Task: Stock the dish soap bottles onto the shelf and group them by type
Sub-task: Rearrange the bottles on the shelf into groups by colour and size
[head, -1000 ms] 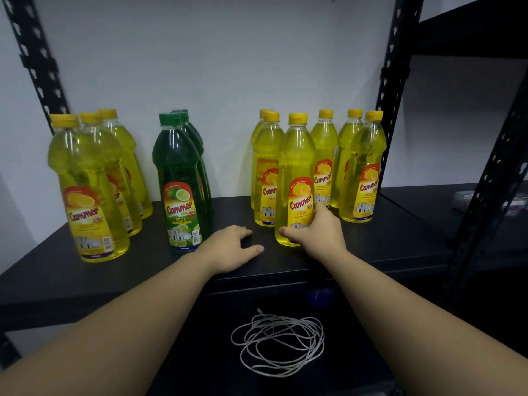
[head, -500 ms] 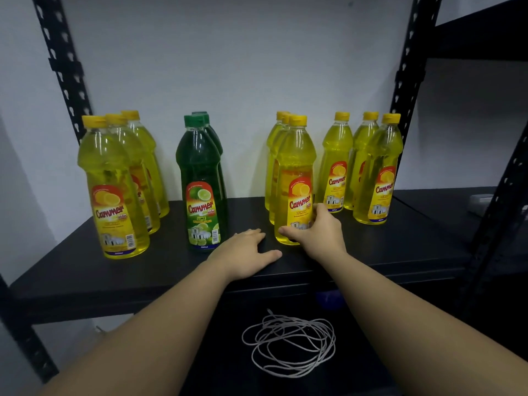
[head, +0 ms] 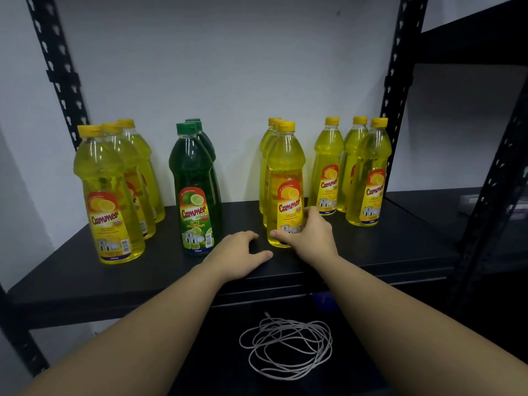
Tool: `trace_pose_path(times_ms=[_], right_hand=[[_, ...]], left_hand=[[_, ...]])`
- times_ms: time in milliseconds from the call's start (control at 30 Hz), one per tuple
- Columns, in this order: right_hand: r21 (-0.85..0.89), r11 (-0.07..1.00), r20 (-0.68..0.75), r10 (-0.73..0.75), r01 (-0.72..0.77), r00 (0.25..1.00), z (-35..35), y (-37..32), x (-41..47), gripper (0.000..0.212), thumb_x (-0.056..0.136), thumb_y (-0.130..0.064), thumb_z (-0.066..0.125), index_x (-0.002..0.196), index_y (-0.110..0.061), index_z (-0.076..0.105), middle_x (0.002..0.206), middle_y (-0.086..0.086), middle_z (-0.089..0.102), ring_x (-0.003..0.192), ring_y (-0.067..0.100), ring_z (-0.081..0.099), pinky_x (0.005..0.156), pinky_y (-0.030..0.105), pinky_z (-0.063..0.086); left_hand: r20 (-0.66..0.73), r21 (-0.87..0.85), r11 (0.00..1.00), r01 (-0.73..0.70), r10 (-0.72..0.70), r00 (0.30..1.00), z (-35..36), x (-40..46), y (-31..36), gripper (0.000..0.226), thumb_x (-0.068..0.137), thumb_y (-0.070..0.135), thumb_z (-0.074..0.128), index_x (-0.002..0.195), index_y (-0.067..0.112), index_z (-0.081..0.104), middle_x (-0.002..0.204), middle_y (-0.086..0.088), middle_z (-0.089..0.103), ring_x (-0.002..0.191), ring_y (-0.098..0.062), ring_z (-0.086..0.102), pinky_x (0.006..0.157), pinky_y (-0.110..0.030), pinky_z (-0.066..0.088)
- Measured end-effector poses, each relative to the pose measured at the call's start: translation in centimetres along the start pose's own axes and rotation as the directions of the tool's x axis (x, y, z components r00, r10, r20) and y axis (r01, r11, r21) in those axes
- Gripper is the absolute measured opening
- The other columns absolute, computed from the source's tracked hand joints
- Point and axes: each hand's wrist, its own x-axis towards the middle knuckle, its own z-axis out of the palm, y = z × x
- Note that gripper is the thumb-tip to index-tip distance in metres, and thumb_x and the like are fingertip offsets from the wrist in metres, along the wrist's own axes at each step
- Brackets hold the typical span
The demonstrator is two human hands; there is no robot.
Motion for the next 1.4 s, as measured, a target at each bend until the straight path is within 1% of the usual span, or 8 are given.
trace_pose_path(times_ms=[167, 467, 733, 867, 967, 1067, 1267, 1400], right_hand=[[0.059, 0.998, 0.132, -0.029, 0.022, 0.991, -1.3, 1.0, 0.3, 0.090, 0.075, -0.037, 0.092, 0.149, -0.018, 0.045, 0.138, 0.001, 0.063, 0.121, 0.015, 0.060, 0.095, 0.031, 0.050], [0.125, 0.992, 0.150, -0.039, 0.020, 0.988, -1.4, 2.0, 1.2, 0.088, 0.069, -0.040, 0.095, 0.142, -0.019, 0.050, 0.130, -0.001, 0.068, 0.112, 0.014, 0.066, 0.097, 0.035, 0.057], [0.118, 0.992, 0.151, -0.059, 0.042, 0.987, -1.5, 2.2, 1.0, 0.087, 0.070, -0.041, 0.094, 0.141, -0.020, 0.049, 0.127, -0.003, 0.068, 0.109, 0.013, 0.067, 0.090, 0.032, 0.057], [0.121, 0.992, 0.173, -0.063, 0.042, 0.983, -1.6, 2.4, 1.1, 0.084, 0.071, -0.040, 0.094, 0.140, -0.021, 0.048, 0.122, -0.005, 0.067, 0.103, 0.010, 0.067, 0.081, 0.023, 0.055], [0.125, 0.991, 0.183, -0.064, 0.041, 0.981, -1.5, 2.5, 1.1, 0.082, 0.072, -0.039, 0.093, 0.139, -0.022, 0.048, 0.120, -0.007, 0.067, 0.099, 0.007, 0.065, 0.077, 0.019, 0.053], [0.127, 0.991, 0.176, -0.067, 0.045, 0.982, -1.3, 2.6, 1.1, 0.080, 0.074, -0.039, 0.091, 0.139, -0.022, 0.049, 0.119, -0.009, 0.067, 0.096, 0.004, 0.065, 0.078, 0.020, 0.052], [0.139, 0.989, 0.152, -0.075, 0.054, 0.986, -1.1, 2.8, 1.0, 0.081, 0.073, -0.039, 0.092, 0.140, -0.022, 0.050, 0.119, -0.011, 0.066, 0.098, 0.002, 0.066, 0.075, 0.015, 0.051], [0.152, 0.986, 0.131, -0.087, 0.066, 0.988, -0.7, 3.0, 1.0, 0.091, 0.061, -0.043, 0.099, 0.136, -0.025, 0.051, 0.120, -0.012, 0.068, 0.105, 0.003, 0.066, 0.083, 0.018, 0.053]], left_hand=[[-0.086, -0.118, 0.993, 0.007, -0.018, 0.996, 0.0, 0.9, 0.4, 0.075, 0.092, 0.048, 0.072, 0.156, 0.023, 0.043, 0.152, 0.002, 0.056, 0.139, -0.017, 0.053, 0.115, -0.038, 0.043], [-0.116, -0.332, 0.943, -0.026, -0.014, 0.993, 1.1, 2.8, 1.4, 0.054, 0.089, 0.035, 0.080, 0.140, 0.027, 0.061, 0.128, 0.008, 0.073, 0.120, -0.010, 0.066, 0.110, -0.041, 0.049], [-0.118, -0.367, 0.928, -0.069, 0.027, 0.993, 1.4, 2.5, 0.9, 0.051, 0.091, 0.033, 0.078, 0.139, 0.029, 0.062, 0.128, 0.009, 0.073, 0.119, -0.007, 0.065, 0.109, -0.038, 0.050], [-0.086, -0.417, 0.907, -0.058, 0.024, 0.996, 1.2, 3.1, 0.4, 0.052, 0.091, 0.028, 0.079, 0.140, 0.025, 0.062, 0.128, 0.008, 0.073, 0.118, -0.008, 0.066, 0.109, -0.039, 0.050], [-0.080, -0.548, 0.836, -0.001, -0.052, 0.995, 0.7, 3.6, 0.1, 0.054, 0.092, 0.015, 0.074, 0.144, 0.017, 0.057, 0.131, 0.002, 0.070, 0.116, -0.010, 0.066, 0.107, -0.034, 0.051], [-0.151, -0.551, 0.834, 0.011, -0.113, 0.982, 0.9, 4.5, -0.2, 0.047, 0.097, 0.020, 0.071, 0.142, 0.015, 0.058, 0.131, -0.001, 0.068, 0.112, -0.011, 0.065, 0.101, -0.030, 0.051], [-0.182, -0.598, 0.802, 0.009, -0.147, 0.972, 1.1, 7.2, 0.2, 0.055, 0.092, 0.023, 0.078, 0.141, 0.014, 0.057, 0.125, 0.004, 0.065, 0.118, -0.017, 0.065, 0.106, -0.041, 0.053], [-0.148, -0.607, 0.795, -0.003, -0.110, 0.983, 1.6, 9.6, -0.4, 0.063, 0.085, 0.024, 0.084, 0.142, 0.017, 0.057, 0.131, 0.000, 0.069, 0.120, -0.017, 0.066, 0.106, -0.047, 0.054]])
